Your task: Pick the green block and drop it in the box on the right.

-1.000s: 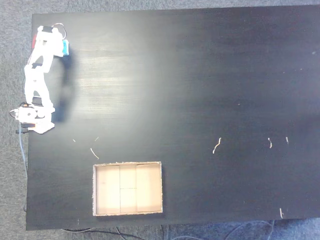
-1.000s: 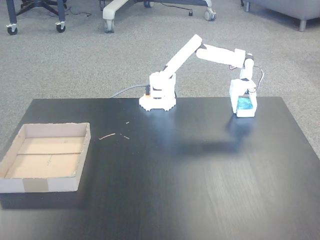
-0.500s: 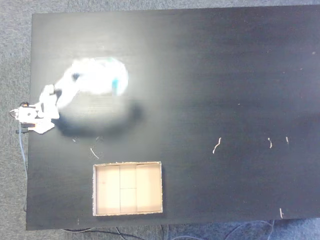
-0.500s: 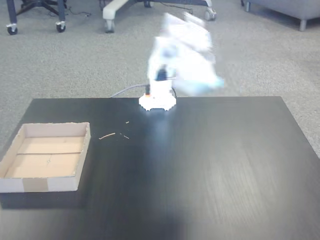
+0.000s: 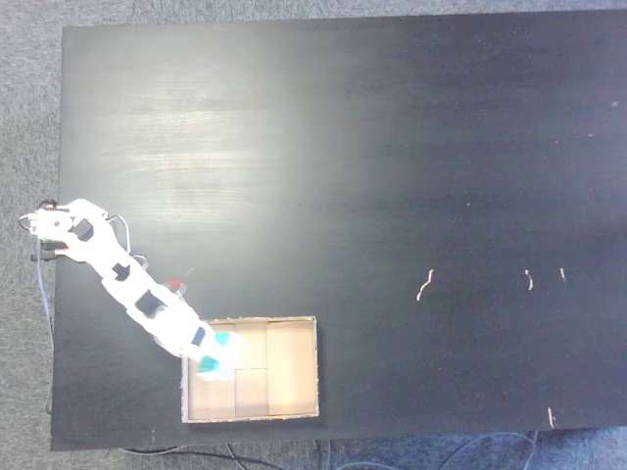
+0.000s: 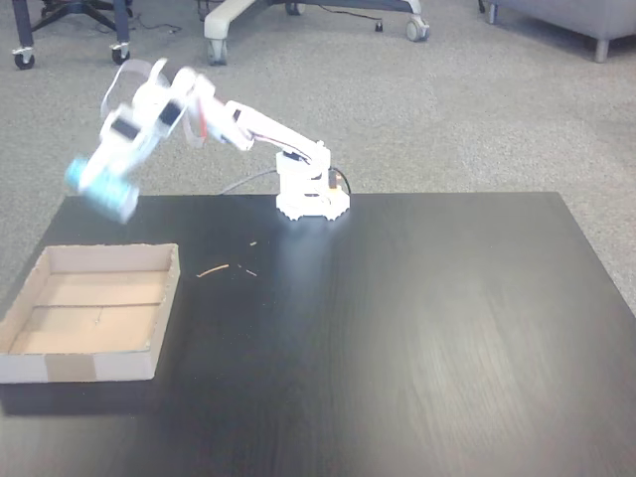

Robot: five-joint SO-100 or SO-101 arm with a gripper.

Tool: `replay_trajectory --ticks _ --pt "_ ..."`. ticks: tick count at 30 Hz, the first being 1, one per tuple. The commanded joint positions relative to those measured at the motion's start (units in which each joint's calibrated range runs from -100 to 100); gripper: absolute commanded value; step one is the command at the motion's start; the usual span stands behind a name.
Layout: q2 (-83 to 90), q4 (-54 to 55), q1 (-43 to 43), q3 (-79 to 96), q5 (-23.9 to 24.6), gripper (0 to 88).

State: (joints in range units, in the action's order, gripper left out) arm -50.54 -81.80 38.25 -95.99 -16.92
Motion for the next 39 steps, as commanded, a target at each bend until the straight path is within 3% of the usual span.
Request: replay_trajectory --ticks 1,7,15,16,18,19,24,26,28,31,34,36,39 --pt "-3.99 5.99 -2.69 5.97 0.0 12.9" --pt "-9.66 11.94 -3.46 13.31 -1.27 12.9" --pt "-12.54 11.94 0.45 10.5 -2.49 13.1" --pt "-12.71 11.19 0.45 9.96 -2.54 15.5" --pt "-12.79 9.62 0.45 8.96 -2.83 33.4" --pt "-12.96 9.05 0.53 8.23 -2.83 38.0" --pt "-4.58 4.5 -0.16 15.58 -0.2 40.1" --pt "11.0 3.27 -3.08 29.54 4.49 35.1" --pt "37.76 2.69 -8.59 51.75 8.94 28.6" --pt "82.55 2.11 -19.7 85.02 10.7 22.3" --pt "118.37 8.63 -28.44 118.03 11.43 16.5" --pt "134.54 15.65 -29.28 138.97 12.45 2.7" --pt "143.6 27.63 -30.13 165.53 15.53 0.1"
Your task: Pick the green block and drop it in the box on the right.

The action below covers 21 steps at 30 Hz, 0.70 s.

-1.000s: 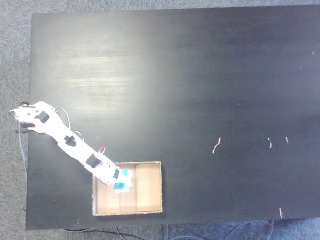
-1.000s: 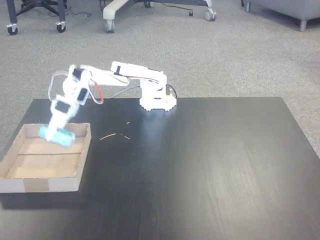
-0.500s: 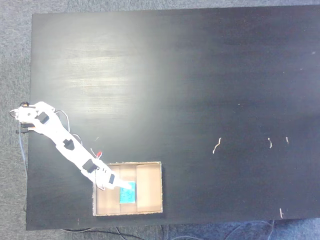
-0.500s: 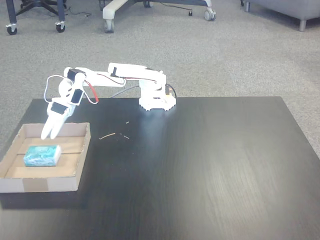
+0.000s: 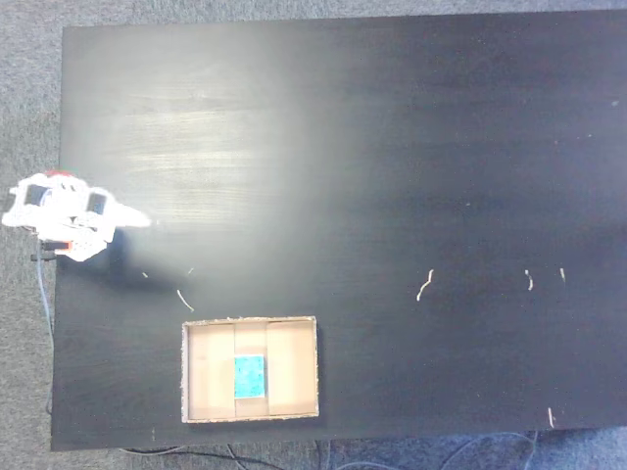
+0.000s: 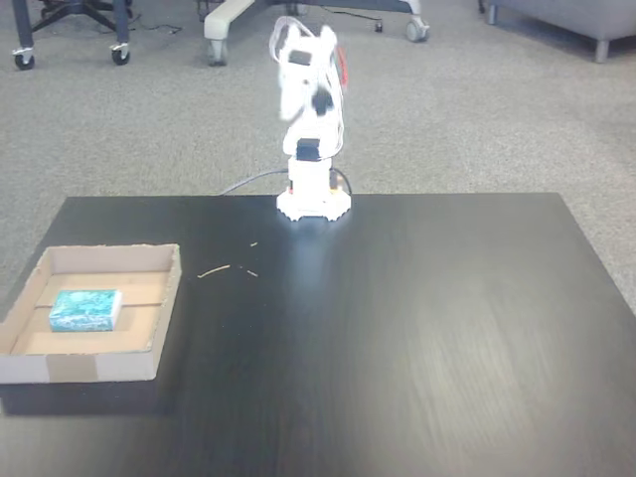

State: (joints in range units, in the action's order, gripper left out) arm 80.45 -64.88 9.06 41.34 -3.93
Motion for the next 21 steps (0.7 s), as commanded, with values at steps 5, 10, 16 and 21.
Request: replay_trajectory --ticks 5,10,16,21 --pt "17.35 31.93 -3.69 57.84 2.49 0.1" --pt "17.6 25.74 -5.99 58.57 3.91 0.1" --pt "17.6 17.65 -10.67 58.57 2.1 0.7" --pt "17.6 17.15 -10.82 58.57 2.0 0.1"
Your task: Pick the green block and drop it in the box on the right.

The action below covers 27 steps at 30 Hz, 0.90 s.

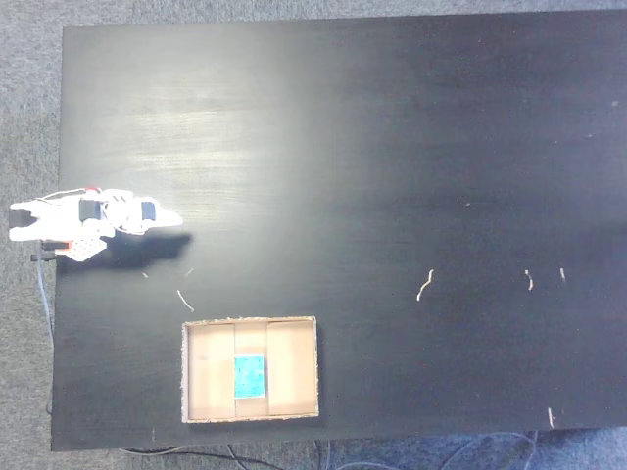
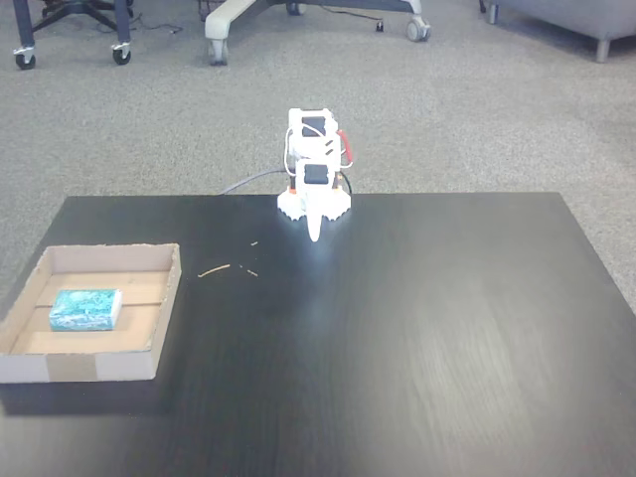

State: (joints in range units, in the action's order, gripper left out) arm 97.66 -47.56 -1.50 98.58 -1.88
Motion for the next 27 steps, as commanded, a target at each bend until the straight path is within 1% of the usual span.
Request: replay_trajectory --ticks 1,3,6,27 --pt "0.39 -0.08 -1.26 1.33 0.73 0.1" --pt "0.48 -0.08 -3.33 1.33 1.81 0.1" --pt "0.48 -0.08 -3.56 1.33 2.49 0.1" --pt "0.48 -0.08 -4.02 1.33 2.2 0.1"
